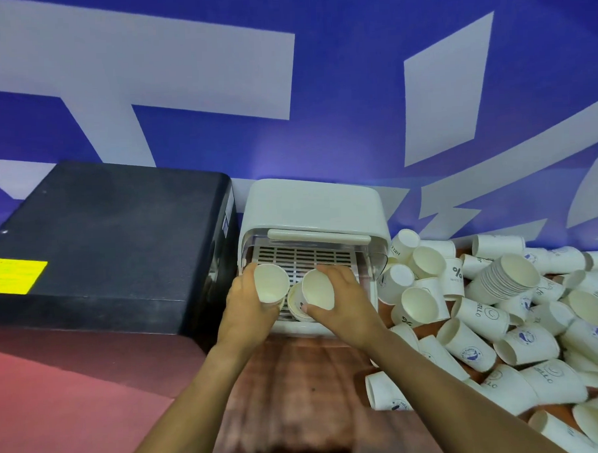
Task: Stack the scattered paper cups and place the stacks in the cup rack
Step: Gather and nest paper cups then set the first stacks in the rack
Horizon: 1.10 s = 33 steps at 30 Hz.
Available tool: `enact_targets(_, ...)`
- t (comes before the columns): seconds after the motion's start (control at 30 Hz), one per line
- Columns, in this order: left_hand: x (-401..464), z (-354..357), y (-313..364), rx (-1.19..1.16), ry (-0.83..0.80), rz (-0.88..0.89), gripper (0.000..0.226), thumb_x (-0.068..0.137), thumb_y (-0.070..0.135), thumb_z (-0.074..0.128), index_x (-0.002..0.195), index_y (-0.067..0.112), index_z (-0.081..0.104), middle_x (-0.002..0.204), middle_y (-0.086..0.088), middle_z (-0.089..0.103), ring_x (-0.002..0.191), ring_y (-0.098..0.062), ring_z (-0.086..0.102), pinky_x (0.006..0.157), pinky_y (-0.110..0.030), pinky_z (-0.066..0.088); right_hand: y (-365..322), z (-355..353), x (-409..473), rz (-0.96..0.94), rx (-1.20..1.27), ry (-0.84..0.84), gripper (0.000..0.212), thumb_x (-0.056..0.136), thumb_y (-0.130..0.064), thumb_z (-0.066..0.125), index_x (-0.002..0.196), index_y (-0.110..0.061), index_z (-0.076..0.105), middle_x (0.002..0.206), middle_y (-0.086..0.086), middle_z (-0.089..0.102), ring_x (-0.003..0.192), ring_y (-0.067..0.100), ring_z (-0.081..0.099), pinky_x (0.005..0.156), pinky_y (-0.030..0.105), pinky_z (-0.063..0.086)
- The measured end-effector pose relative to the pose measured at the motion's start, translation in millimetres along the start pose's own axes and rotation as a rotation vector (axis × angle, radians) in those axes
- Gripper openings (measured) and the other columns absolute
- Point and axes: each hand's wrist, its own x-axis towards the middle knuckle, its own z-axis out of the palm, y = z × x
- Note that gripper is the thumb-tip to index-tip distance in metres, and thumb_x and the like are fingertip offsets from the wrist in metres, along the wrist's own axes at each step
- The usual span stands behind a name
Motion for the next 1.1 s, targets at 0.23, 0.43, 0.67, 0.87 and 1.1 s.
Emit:
enact_targets(0.23, 5, 3, -9, 0.094, -0.038, -0.078, 0.081, 0.077, 0.036, 0.072, 0.143, 0.022, 0.026, 0.135, -0.008, 0.037, 0.128, -0.027, 0.035, 0.103, -0.041, 0.038, 3, 14, 10, -0.025, -0.046, 0.004, 0.072, 0.077, -0.036, 0.073, 0.139, -0.021, 0.038, 0.14, -0.005, 0.037, 0.128, 0.012, 0.037, 0.098, 0.013, 0.024)
enact_targets(0.43, 6, 4, -12, 0.173, -0.069, -0.08, 0.089, 0.078, 0.03, 0.072, 0.148, 0.016, 0.02, 0.146, -0.01, 0.024, 0.134, -0.03, 0.026, 0.106, -0.041, 0.035, 12, 26, 6, 0.033, -0.019, -0.105, 0.082, 0.075, -0.038, 0.075, 0.143, -0.023, 0.032, 0.149, -0.007, 0.033, 0.135, 0.012, 0.032, 0.106, 0.02, 0.024)
enact_targets(0.67, -3, -2, -7, 0.3, -0.184, -0.108, 0.098, 0.082, 0.036, 0.067, 0.152, 0.019, 0.001, 0.158, -0.011, -0.002, 0.145, -0.032, 0.0, 0.115, -0.046, 0.021, 17, 11, -3, 0.014, -0.056, -0.112, 0.08, 0.079, -0.037, 0.072, 0.146, -0.028, 0.028, 0.153, -0.006, 0.028, 0.141, 0.013, 0.023, 0.116, 0.03, 0.021)
enact_targets(0.87, -37, -10, 10, 0.182, -0.103, 0.083, 0.08, 0.083, 0.028, 0.066, 0.149, 0.023, 0.021, 0.155, -0.005, 0.014, 0.141, -0.025, 0.014, 0.114, -0.038, 0.024, 29, -22, -44, 0.066, -0.072, -0.064, 0.061, 0.083, -0.03, 0.068, 0.138, -0.026, 0.041, 0.141, -0.002, 0.042, 0.127, 0.015, 0.043, 0.108, 0.031, 0.037)
enact_targets(1.1, -77, -6, 20, 0.11, -0.054, 0.234, 0.051, 0.084, 0.022, 0.066, 0.132, 0.02, 0.048, 0.136, -0.001, 0.041, 0.129, -0.024, 0.034, 0.106, -0.031, 0.03, 56, -40, -108, 0.152, -0.119, 0.012, 0.044, 0.082, -0.02, 0.068, 0.124, -0.022, 0.055, 0.124, -0.001, 0.053, 0.115, 0.015, 0.049, 0.093, 0.022, 0.038)
